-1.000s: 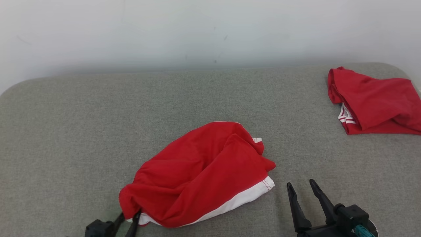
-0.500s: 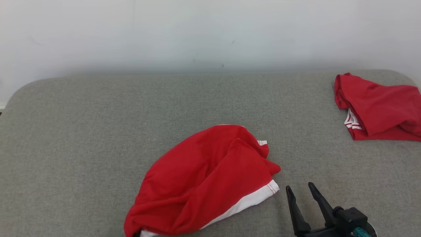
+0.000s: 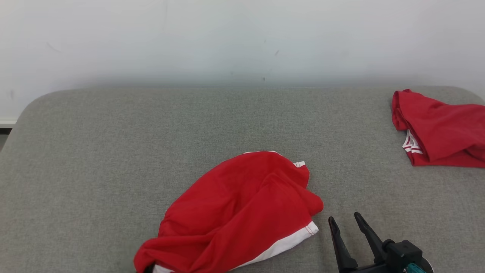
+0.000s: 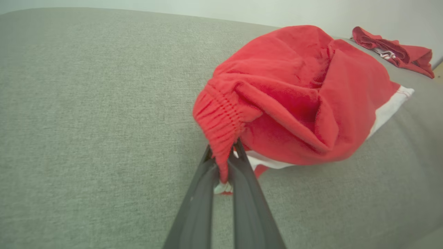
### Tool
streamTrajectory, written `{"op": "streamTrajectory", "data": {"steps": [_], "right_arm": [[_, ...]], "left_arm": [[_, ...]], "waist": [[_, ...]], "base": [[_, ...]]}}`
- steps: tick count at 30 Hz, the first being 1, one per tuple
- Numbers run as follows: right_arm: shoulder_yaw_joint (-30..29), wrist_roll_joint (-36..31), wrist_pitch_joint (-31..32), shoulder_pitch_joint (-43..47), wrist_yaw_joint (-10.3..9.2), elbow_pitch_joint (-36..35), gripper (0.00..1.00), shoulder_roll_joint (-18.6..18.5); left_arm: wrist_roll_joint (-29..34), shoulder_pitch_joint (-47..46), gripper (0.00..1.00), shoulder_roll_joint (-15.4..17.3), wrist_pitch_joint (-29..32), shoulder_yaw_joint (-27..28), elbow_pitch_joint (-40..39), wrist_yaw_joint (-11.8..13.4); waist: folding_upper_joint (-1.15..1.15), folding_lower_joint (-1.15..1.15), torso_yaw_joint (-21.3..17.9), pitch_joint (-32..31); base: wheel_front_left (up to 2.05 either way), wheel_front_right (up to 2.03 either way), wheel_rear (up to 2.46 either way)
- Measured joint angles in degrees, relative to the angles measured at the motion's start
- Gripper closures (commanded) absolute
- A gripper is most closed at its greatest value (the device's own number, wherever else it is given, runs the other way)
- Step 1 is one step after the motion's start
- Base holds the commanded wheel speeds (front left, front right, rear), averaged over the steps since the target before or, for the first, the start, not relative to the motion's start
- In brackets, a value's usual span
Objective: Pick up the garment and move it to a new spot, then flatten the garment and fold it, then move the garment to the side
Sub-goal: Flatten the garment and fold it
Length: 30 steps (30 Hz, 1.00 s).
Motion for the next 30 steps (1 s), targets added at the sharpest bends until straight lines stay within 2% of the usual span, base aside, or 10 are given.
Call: {"op": "streamTrajectory", "data": {"steps": [3, 7, 8, 9, 10, 18, 24, 30], "right_arm": [[0.47, 0.23, 0.00, -0.40, 0.00, 0.24, 0.00, -0.08], [1.03, 0.38, 0.00, -0.92, 0.00, 0.76, 0.00, -0.18], [1.09, 0.42, 0.00, -0.94, 0.00, 0.79, 0.00, -0.18], [1.05, 0.42, 0.00, -0.94, 0.00, 0.82, 0.00, -0.19], [0.99, 0.43, 0.00, -0.94, 0.00, 0.81, 0.00, -0.19], [-0.22, 0.43, 0.00, -0.46, 0.00, 0.56, 0.00, 0.11], [0.23, 0.42, -0.01, -0.10, 0.00, 0.37, 0.00, 0.18], [3.34, -0.01, 0.00, 0.01, 0.00, 2.27, 0.00, -2.36]], "left_arm": [[1.01, -1.99, 1.00, -1.20, 0.00, 1.81, 1.92, 0.01], [1.90, -3.91, 1.00, -1.97, 0.00, 1.60, 4.90, 0.00], [2.05, -4.22, 0.96, -1.94, 0.00, 1.55, 5.79, 0.00], [2.50, -4.50, 0.55, -1.90, 0.00, 1.60, 6.30, 0.00], [2.63, -4.75, 0.00, -2.01, 0.00, 2.00, 6.53, 0.00], [2.72, -1.34, 0.00, -2.77, 0.00, 3.28, 5.89, 0.00], [4.35, 2.42, 0.00, -2.25, 0.00, 2.18, 4.43, 0.00], [5.49, 2.08, 0.00, -1.36, 0.00, 2.13, 5.34, 0.00]], "waist": [[0.00, 0.00, -0.26, -0.06], [0.00, 0.00, -0.77, -0.08], [0.00, 0.00, -0.90, -0.04], [0.00, 0.00, -1.01, 0.02], [0.00, 0.00, -1.08, 0.10], [0.00, 0.00, -0.29, 0.17], [0.00, 0.00, 1.12, 0.12], [0.00, 0.00, 2.40, 0.08]], "base": [[0.00, 0.00, 0.00], [0.00, 0.00, 0.00], [0.00, 0.00, 0.00], [0.00, 0.00, 0.00], [0.00, 0.00, 0.00], [0.00, 0.00, 0.00], [0.00, 0.00, 0.00], [0.00, 0.00, 0.00]]}}
